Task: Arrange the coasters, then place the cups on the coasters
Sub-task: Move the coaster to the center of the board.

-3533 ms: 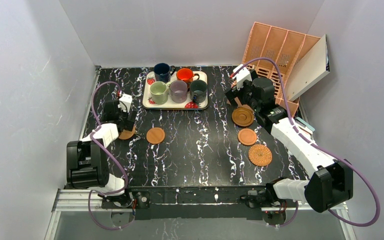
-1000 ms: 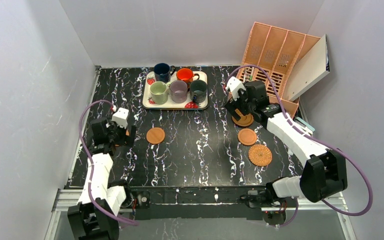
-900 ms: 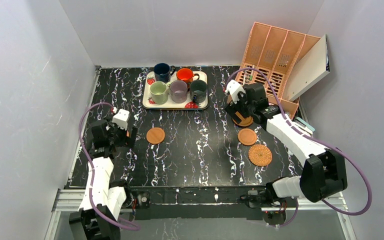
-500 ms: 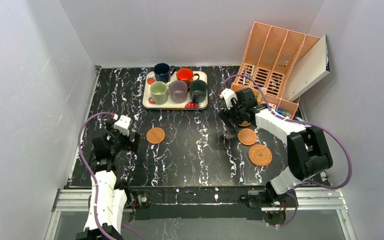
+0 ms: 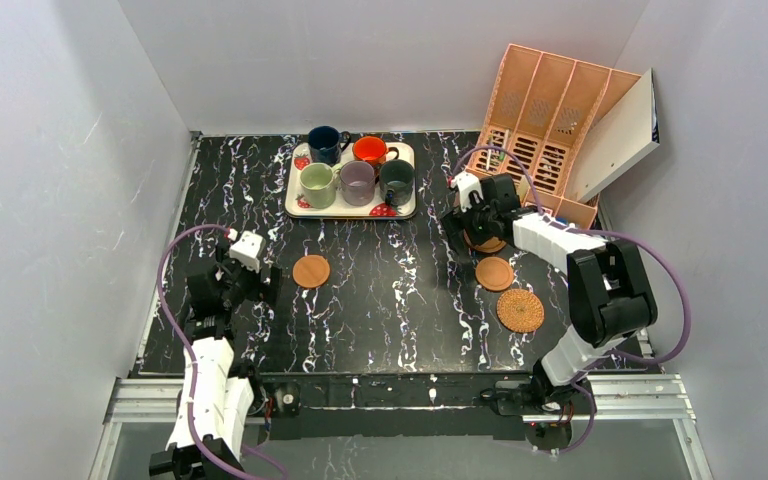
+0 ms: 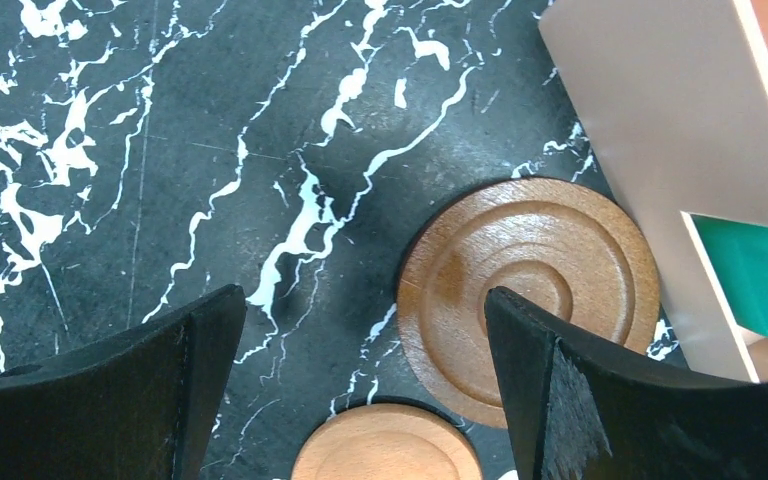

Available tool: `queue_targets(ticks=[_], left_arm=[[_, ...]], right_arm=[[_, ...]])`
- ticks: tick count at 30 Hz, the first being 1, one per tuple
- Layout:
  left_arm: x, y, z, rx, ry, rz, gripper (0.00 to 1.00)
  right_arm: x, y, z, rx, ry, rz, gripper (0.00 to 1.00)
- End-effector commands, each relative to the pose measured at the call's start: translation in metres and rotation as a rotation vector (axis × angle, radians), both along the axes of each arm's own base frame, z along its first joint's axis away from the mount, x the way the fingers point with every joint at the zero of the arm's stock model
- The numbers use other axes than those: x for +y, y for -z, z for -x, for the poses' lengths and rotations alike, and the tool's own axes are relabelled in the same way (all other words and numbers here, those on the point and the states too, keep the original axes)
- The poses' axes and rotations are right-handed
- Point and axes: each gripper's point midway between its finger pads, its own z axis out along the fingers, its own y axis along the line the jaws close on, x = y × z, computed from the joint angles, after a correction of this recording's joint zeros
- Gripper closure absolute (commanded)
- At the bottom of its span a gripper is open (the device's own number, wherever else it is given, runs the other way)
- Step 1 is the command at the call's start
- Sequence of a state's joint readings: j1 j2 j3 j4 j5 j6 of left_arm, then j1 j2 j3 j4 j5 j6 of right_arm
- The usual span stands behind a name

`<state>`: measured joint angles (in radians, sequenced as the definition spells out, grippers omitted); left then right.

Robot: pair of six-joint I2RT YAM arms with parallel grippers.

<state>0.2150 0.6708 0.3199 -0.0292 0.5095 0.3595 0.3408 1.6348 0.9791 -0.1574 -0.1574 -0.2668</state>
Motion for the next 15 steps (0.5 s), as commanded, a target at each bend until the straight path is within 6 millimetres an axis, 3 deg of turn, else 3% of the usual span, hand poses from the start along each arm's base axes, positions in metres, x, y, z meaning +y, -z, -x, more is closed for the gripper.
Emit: queue_targets(ticks=[1, 8, 15], left_arm=[[-0.001, 0.003, 0.001, -0.010, 0.007, 0.006, 0.02], [0.000, 0.000, -0.003, -0.040, 0.008, -0.005, 0.02], [0.000, 0.000, -0.003, -0.043, 0.009, -0.009, 0.02]], right_arm=[[-0.002, -0.012, -0.017, -0.041, 0.030, -0.054, 0.01], [-0.012, 0.010, -0.013, 0.083, 0.052, -0.101, 0.01], [-0.005, 0.014, 0.001, 0.169, -0.009, -0.151, 0.01]])
